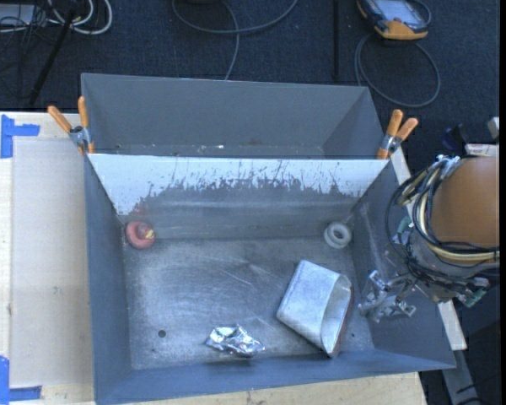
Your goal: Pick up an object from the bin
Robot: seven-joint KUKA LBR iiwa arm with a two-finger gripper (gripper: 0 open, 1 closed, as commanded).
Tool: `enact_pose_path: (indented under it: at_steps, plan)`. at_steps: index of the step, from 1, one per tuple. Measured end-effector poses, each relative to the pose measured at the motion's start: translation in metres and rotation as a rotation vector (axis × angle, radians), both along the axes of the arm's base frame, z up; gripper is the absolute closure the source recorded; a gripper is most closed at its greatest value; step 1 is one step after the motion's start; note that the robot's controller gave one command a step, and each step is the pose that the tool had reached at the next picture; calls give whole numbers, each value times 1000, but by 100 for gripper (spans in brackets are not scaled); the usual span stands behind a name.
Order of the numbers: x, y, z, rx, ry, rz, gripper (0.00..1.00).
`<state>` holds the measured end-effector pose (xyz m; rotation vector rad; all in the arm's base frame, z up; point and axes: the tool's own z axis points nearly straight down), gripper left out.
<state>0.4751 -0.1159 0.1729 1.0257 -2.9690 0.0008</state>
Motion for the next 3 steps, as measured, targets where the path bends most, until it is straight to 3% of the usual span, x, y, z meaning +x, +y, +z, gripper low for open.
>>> enact_pose_path:
  at_steps: [1, 2, 3]
  plan:
    - [71, 71, 89, 3, -12, 109, 100]
    - [20, 91, -24, 4, 12, 206, 100]
    - [23, 90, -19, 2, 2, 203, 0]
